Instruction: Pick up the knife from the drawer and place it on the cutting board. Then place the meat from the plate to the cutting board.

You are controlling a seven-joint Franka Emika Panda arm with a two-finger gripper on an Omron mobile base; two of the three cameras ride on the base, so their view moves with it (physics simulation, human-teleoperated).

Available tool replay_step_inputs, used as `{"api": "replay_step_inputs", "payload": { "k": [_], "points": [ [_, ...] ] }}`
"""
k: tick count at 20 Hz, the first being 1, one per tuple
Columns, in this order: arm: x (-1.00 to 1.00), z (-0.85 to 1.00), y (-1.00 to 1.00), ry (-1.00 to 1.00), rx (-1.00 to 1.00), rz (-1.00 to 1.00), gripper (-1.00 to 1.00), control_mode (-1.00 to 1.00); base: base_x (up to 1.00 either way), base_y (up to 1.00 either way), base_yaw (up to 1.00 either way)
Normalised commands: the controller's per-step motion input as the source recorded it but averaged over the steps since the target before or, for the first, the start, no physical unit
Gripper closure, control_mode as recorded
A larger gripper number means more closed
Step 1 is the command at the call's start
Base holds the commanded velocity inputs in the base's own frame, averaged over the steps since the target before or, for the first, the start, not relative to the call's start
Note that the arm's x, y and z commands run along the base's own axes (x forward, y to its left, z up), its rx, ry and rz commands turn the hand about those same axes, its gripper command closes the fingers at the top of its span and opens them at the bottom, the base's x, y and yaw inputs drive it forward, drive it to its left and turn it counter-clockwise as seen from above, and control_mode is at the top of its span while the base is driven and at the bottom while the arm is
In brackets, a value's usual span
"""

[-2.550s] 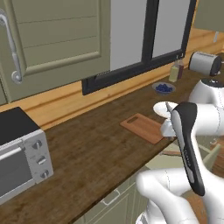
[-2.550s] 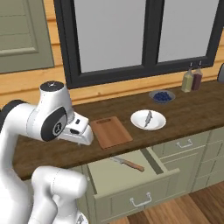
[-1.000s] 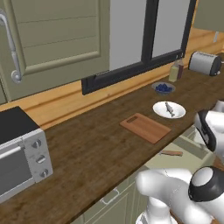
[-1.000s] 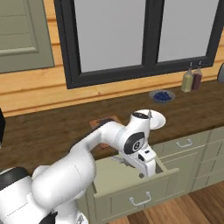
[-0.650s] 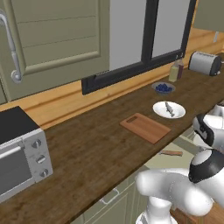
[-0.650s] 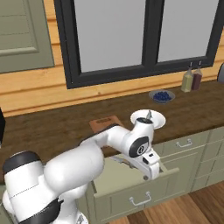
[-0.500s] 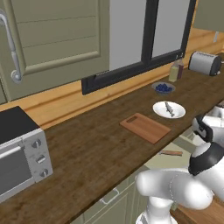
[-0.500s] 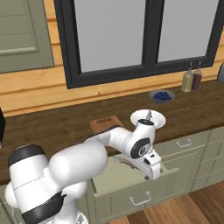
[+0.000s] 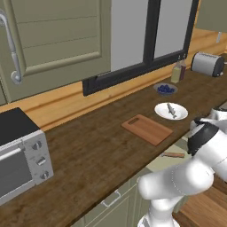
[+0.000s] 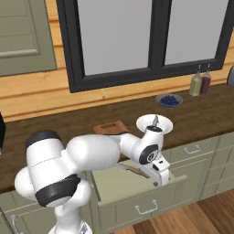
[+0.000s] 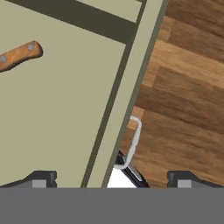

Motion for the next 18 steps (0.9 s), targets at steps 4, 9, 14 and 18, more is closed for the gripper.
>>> {"api": "replay_step_inputs", "payload": {
  "k": [4, 9, 14, 18],
  "points": [
    [0.24, -0.24, -0.06, 0.00, 0.00, 0.00, -1.00, -1.00, 0.00, 0.00, 0.00],
    [0.16, -0.32, -0.14, 0.00, 0.00, 0.00, -1.00, -1.00, 0.00, 0.00, 0.00],
    [0.00, -0.28, -0.21, 0.00, 0.00, 0.00, -1.00, -1.00, 0.00, 0.00, 0.00],
    [0.00, -0.24, -0.06, 0.00, 0.00, 0.00, -1.00, -1.00, 0.00, 0.00, 0.00]
  ]
}}
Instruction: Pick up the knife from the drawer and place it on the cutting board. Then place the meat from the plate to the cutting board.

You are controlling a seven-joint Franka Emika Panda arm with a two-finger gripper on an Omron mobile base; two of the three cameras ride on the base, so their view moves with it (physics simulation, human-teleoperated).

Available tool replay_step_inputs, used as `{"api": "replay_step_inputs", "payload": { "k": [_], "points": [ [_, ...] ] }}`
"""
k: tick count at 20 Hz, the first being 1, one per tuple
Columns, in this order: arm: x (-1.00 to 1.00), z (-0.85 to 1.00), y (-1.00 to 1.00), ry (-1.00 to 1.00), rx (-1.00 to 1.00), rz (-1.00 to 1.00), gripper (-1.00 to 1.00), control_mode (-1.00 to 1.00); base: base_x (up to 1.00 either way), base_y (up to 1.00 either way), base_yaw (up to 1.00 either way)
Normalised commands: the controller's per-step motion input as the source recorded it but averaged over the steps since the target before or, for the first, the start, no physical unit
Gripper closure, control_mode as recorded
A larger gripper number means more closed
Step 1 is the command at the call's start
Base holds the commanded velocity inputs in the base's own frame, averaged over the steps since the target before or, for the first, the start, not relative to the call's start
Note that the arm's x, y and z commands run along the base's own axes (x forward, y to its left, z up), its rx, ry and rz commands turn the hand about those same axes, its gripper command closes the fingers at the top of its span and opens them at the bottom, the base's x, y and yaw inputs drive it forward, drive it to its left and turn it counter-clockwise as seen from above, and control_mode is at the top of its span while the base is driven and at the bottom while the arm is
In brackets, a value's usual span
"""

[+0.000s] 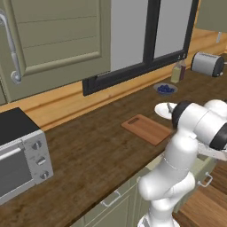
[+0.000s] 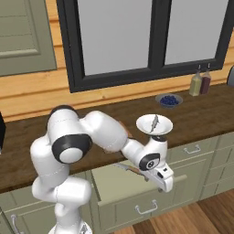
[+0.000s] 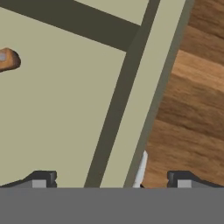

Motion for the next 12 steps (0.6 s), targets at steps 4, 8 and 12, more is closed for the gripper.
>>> {"api": "replay_step_inputs", "payload": {
  "k": [4, 8, 12],
  "points": [
    [0.01, -0.24, -0.02, 0.00, 0.00, 0.00, -1.00, -1.00, 0.00, 0.00, 0.00],
    [0.09, -0.22, 0.00, 0.00, 0.00, 0.00, -1.00, -1.00, 0.00, 0.00, 0.00],
    [0.06, -0.26, -0.04, 0.00, 0.00, 0.00, -1.00, -1.00, 0.00, 0.00, 0.00]
  ]
}}
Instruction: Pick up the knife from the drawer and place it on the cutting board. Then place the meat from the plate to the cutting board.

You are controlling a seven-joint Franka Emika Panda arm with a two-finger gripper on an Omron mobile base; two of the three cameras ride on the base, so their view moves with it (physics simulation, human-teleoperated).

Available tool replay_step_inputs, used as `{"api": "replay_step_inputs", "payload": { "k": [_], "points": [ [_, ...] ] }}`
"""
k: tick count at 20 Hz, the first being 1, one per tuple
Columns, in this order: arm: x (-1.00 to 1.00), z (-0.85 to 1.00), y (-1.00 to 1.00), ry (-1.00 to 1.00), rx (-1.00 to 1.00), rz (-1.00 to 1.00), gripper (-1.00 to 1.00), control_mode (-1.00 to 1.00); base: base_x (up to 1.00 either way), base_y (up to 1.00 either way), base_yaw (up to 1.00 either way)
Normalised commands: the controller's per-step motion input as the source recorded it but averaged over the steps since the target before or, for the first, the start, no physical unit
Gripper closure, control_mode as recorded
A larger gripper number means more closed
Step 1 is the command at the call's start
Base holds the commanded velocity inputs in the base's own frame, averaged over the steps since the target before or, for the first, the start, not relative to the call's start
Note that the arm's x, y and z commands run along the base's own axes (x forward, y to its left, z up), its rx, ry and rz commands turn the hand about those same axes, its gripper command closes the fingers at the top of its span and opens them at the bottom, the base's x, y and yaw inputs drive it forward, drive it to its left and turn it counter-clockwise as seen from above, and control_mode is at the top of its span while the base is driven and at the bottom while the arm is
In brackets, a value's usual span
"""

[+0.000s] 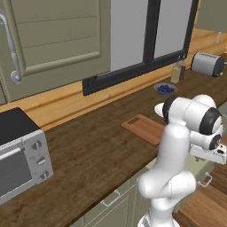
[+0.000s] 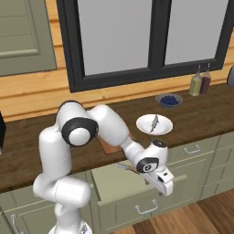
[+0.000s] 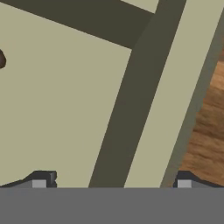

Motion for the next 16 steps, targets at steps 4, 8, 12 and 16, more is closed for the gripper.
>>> {"api": "replay_step_inputs", "payload": {
  "k": [4, 8, 12, 16],
  "points": [
    [-0.27, -0.35, -0.61, 0.00, 0.00, 0.00, -1.00, -1.00, 0.00, 0.00, 0.00],
    [-0.86, -0.34, -0.99, 0.02, 0.00, 0.00, -1.00, -1.00, 0.00, 0.00, 0.00],
    [-1.00, -0.17, -1.00, 0.01, 0.03, 0.00, -1.00, -1.00, 0.00, 0.00, 0.00],
    [-0.85, 0.04, -0.76, 0.03, 0.02, -0.01, -1.00, -1.00, 0.00, 0.00, 0.00]
  ]
}}
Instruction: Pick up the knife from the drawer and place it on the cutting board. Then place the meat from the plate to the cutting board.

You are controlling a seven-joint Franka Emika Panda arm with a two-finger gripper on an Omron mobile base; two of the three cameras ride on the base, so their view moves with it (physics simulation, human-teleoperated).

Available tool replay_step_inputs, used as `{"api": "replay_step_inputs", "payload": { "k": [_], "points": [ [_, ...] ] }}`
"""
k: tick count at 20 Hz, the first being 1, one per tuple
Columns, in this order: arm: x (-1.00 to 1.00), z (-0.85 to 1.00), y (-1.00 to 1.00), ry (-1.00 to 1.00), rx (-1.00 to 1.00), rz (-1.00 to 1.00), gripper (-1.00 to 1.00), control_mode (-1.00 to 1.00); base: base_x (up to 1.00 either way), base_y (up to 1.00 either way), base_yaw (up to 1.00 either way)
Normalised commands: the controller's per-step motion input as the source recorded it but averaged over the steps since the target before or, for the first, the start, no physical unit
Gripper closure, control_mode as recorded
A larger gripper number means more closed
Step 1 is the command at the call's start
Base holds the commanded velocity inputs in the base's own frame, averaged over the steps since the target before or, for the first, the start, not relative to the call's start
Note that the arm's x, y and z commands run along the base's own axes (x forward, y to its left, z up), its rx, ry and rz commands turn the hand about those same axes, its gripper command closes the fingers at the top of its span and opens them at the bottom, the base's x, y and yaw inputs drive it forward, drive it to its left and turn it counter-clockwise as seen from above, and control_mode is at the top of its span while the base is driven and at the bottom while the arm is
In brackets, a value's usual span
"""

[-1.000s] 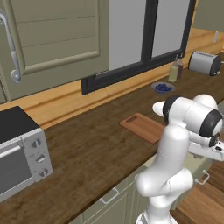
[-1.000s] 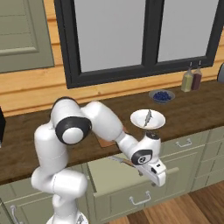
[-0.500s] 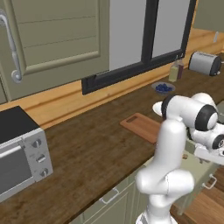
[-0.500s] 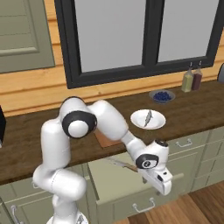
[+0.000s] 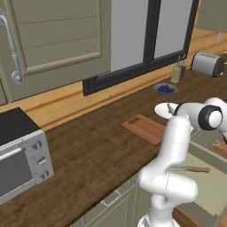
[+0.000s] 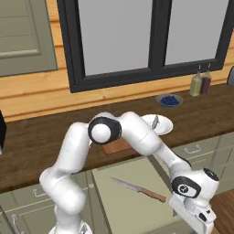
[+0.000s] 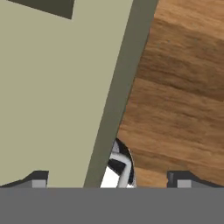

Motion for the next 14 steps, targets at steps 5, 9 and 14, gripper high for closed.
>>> {"api": "replay_step_inputs", "payload": {
  "k": [5, 9, 14],
  "points": [
    [-0.20, 0.80, 0.20, -0.17, 0.00, 0.00, -1.00, -1.00, 0.00, 0.00, 0.00],
    [0.02, 0.86, 0.62, -0.16, 0.00, -0.03, -1.00, -1.00, 0.00, 0.00, 0.00],
    [0.42, 0.10, 0.99, -0.05, 0.00, -0.23, -1.00, -1.00, 0.00, 0.00, 0.00]
  ]
}}
